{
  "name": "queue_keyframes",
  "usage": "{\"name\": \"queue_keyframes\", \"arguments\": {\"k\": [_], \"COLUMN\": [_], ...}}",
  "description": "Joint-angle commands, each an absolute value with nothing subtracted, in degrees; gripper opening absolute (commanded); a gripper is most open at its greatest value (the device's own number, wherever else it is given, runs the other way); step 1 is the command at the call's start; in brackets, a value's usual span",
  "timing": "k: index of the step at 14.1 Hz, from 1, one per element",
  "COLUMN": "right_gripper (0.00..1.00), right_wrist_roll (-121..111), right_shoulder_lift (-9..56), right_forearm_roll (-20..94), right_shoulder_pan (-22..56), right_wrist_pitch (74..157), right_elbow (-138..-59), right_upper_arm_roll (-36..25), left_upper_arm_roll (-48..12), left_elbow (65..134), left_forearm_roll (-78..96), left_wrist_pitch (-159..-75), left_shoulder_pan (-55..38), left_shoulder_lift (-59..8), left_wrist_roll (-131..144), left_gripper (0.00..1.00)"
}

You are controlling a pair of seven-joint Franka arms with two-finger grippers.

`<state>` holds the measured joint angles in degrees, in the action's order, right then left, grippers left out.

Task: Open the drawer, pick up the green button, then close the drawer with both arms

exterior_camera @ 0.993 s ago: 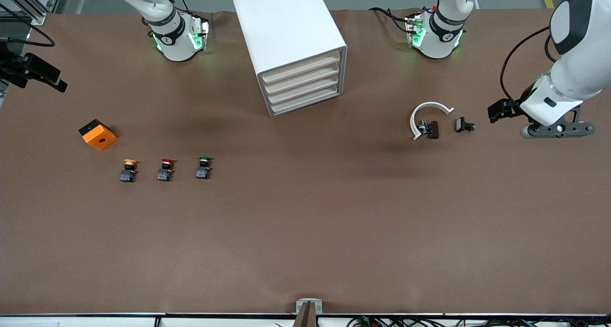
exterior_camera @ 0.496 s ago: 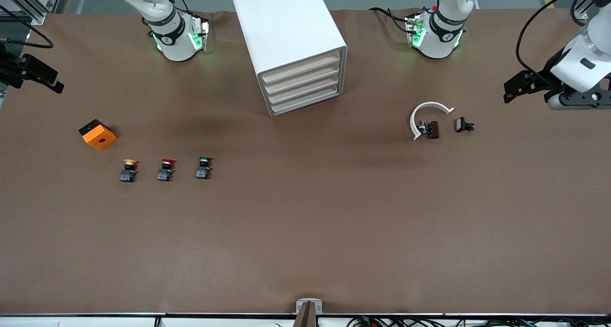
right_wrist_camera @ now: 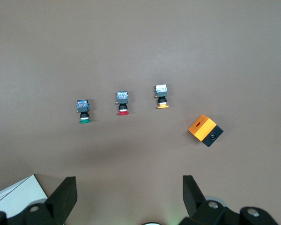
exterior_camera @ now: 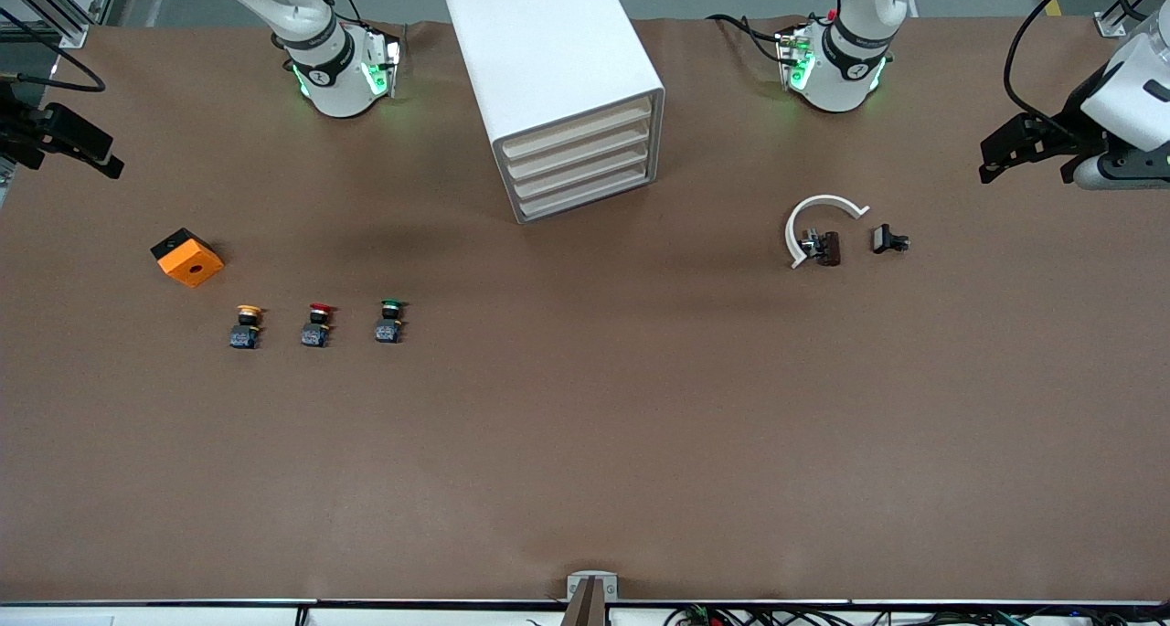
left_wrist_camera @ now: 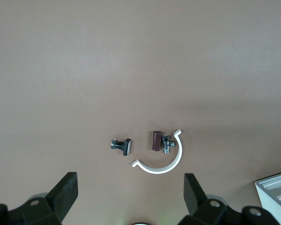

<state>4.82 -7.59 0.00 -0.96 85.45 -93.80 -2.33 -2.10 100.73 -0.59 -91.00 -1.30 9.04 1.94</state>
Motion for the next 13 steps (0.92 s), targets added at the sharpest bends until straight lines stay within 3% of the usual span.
{"name": "queue_keyframes", "arguments": {"k": [1,13], "right_gripper": [1.00,1.00], "right_wrist_roll": [4.9,4.9], "right_shoulder_lift": [-8.7,-8.9], "right_forearm_roll": [-1.1,-0.2], "right_shoulder_pan": [-0.7,-0.8], "right_wrist_pitch": [85.9,85.1], "right_elbow": [-94.6,-94.6], "right_upper_arm_roll": [-2.2,-2.3], "left_upper_arm_roll": [-3.8,-3.5], "left_elbow": [98.1,97.1], "left_forearm_roll": [0.1,1.8], "left_wrist_pitch": [-89.2,-88.1], "left_shoulder_pan": [-0.4,-0.1], "left_shoulder_lift": [8.7,8.3], "left_wrist_roll": [0.9,0.8], "left_gripper": [1.00,1.00]}}
